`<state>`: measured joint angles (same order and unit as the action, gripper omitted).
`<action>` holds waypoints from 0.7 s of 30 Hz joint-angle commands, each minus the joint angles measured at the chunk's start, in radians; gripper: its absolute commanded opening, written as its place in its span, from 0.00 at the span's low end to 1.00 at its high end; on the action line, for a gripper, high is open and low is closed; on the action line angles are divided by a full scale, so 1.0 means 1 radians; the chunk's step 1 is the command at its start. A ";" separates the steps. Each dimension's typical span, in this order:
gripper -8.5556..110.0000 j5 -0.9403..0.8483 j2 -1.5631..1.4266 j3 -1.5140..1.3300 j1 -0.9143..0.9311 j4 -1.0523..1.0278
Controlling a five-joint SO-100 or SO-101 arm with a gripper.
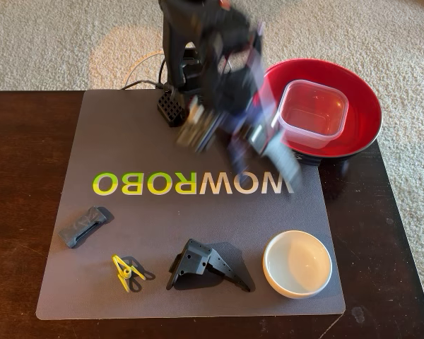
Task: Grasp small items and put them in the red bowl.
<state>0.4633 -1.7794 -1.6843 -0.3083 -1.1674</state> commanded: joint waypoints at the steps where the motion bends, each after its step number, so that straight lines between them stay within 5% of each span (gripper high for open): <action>1: 0.41 0.021 0.181 0.072 0.057 0.072; 21: 0.38 0.080 0.693 0.402 -0.167 0.097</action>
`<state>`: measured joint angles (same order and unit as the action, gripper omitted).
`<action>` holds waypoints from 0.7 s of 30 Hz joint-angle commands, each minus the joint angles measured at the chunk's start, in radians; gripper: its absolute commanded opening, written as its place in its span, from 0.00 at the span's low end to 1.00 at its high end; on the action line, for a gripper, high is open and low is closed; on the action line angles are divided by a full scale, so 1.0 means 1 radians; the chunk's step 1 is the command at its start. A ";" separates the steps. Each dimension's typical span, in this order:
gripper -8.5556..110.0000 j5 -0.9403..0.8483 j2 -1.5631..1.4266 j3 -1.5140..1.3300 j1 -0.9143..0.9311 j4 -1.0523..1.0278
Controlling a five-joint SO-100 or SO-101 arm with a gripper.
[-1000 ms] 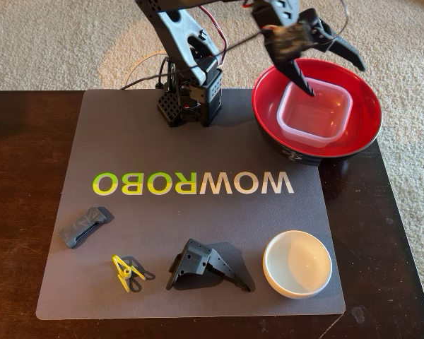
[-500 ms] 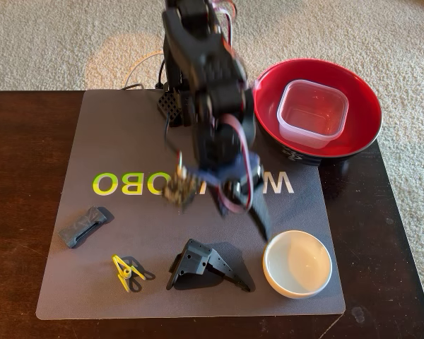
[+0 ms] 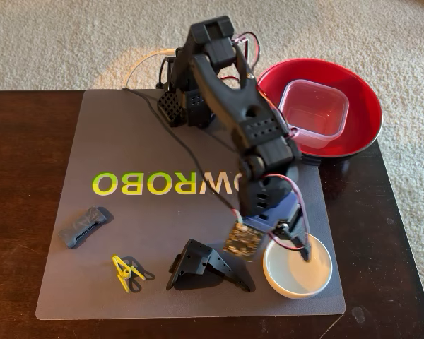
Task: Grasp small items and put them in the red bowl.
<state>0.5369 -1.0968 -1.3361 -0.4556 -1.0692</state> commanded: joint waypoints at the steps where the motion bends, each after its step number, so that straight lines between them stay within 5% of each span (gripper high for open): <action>1: 0.35 0.005 0.028 0.054 -0.020 -0.003; 12: 0.07 -0.054 0.083 0.081 -0.009 -0.021; 21: 0.07 -0.097 0.084 0.081 0.052 -0.041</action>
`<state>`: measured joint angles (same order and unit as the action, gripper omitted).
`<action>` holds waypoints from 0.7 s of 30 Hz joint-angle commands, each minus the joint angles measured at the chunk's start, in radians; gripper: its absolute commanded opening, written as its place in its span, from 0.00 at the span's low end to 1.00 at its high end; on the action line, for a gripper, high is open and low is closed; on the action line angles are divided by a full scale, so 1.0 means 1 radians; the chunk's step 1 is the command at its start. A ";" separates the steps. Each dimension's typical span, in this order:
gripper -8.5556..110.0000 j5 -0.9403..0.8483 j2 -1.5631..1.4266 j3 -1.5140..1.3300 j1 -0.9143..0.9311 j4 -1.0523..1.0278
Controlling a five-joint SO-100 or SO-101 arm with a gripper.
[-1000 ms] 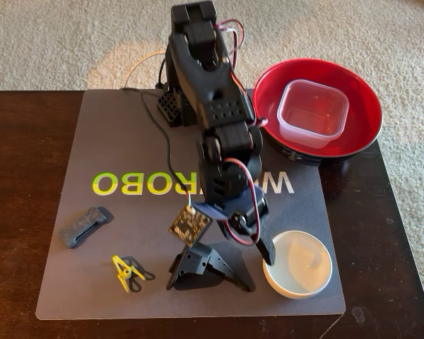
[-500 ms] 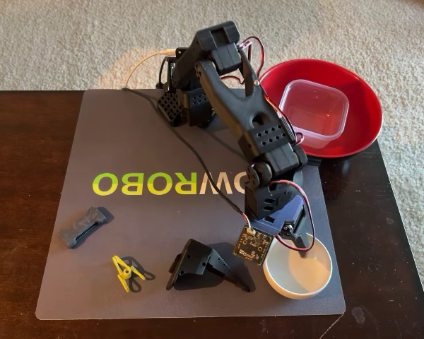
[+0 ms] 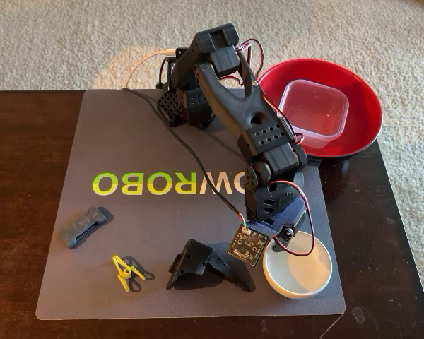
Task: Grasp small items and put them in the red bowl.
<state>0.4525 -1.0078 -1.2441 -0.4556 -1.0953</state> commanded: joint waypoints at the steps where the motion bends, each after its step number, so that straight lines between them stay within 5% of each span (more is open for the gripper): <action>1: 0.07 -0.021 -0.009 -0.011 0.067 -0.015; 8: 0.07 -0.034 -0.187 -0.064 0.130 -0.035; 21: 0.07 0.094 -1.002 -0.437 0.032 -0.046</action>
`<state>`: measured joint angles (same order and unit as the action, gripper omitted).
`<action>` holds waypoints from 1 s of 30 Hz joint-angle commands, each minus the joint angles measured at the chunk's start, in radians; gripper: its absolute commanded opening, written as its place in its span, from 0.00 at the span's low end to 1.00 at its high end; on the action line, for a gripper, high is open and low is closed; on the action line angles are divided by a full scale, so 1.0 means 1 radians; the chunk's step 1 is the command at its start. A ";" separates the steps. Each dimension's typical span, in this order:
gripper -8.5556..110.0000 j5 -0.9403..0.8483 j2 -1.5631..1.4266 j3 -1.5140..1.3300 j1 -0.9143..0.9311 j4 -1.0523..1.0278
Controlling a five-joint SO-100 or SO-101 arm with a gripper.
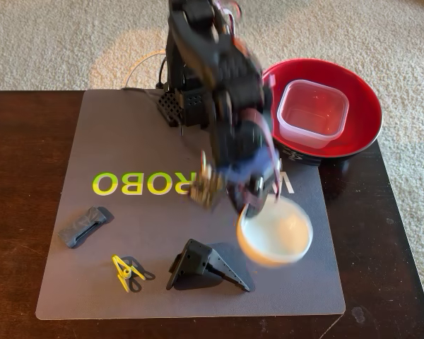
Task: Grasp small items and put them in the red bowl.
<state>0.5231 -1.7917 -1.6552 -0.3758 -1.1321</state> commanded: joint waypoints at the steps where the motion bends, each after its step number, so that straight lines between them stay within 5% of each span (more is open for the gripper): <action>1: 0.07 0.037 -0.279 -0.052 -0.072 -0.015; 8: 0.07 0.098 -0.742 -0.301 -0.403 -0.038; 21: 0.07 0.086 -0.572 -0.416 -0.839 -0.133; 27: 0.07 0.106 -0.578 -0.522 -0.897 -0.140; 30: 0.20 0.097 -0.569 -0.554 -0.841 -0.126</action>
<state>0.6213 -2.3562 -2.2013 -1.2517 -1.2747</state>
